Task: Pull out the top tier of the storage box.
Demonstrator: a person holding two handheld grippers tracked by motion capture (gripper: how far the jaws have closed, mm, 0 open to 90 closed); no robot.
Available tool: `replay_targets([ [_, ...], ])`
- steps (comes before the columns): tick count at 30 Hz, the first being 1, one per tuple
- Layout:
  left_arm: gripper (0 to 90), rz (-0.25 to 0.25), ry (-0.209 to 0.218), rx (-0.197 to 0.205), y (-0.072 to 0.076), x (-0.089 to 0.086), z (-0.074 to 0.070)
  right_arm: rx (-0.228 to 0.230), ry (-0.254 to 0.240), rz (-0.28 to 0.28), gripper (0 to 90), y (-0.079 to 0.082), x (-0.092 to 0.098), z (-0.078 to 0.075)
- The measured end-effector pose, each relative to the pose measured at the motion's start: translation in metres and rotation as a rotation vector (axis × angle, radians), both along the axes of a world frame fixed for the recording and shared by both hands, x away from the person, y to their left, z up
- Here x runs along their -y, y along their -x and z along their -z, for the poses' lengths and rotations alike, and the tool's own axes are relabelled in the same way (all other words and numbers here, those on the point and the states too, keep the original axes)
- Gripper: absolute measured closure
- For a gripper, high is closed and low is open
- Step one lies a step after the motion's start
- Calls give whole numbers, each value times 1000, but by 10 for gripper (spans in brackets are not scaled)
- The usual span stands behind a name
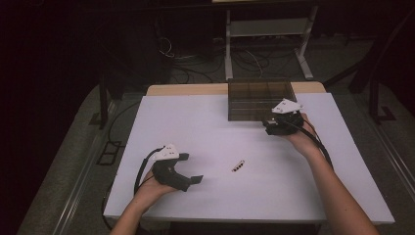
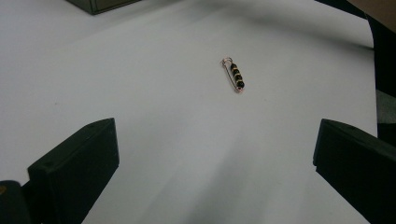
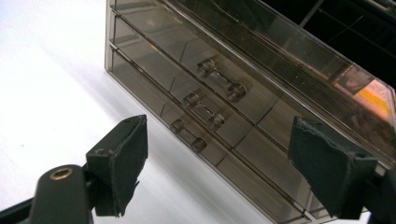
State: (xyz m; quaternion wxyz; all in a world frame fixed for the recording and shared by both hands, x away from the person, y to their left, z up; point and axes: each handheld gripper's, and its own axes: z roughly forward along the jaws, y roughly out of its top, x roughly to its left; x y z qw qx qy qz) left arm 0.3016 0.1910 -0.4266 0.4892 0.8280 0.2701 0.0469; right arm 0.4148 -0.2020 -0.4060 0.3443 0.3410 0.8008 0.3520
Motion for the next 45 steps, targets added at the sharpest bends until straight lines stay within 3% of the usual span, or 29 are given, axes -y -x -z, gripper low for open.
replay_targets([
  [45,0,4,-2,0,0,0,0,128,255,-15,195,7,-17,7],
])
